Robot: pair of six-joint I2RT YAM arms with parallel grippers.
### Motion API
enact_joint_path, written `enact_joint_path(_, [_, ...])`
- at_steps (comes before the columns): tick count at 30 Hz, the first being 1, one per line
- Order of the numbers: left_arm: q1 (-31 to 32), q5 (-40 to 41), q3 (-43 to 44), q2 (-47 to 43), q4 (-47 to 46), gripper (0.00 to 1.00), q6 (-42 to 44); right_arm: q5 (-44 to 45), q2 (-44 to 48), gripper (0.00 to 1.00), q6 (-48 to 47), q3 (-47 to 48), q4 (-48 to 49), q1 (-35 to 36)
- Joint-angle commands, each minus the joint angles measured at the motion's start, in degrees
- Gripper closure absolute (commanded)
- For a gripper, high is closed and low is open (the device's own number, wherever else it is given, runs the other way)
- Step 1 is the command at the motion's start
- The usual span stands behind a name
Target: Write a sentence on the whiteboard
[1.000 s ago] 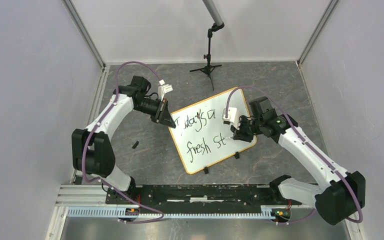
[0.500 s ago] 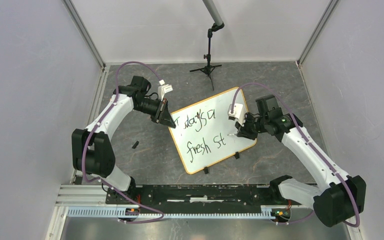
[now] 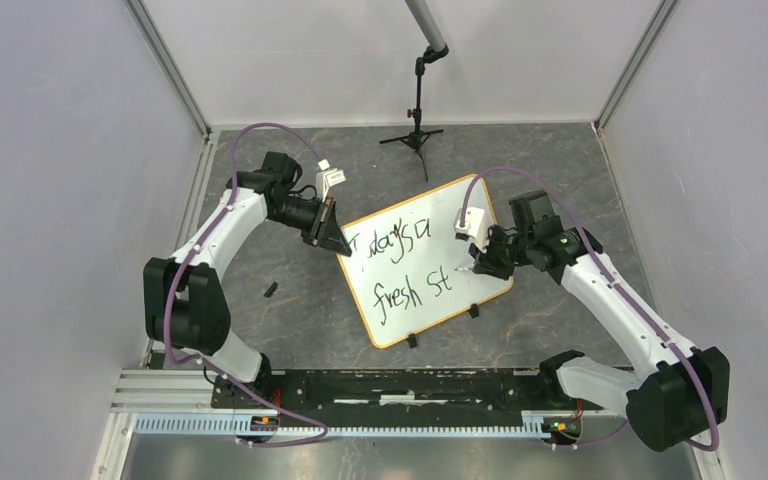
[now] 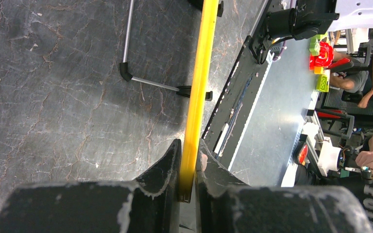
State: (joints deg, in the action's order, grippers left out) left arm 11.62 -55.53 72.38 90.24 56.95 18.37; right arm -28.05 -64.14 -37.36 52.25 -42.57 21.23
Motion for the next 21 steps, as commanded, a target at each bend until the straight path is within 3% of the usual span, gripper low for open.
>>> enact_joint_path(1, [0.51,6.9,-0.55,0.55,-3.05,0.97,3.71,0.53,-1.32,1.0,0.95,0.7,2.56,-0.23])
enact_joint_path(21, [0.53,7.14,-0.49,0.54,-3.07,0.97,3.91,-1.12,-3.06,1.0,0.13,-1.68,2.98,1.18])
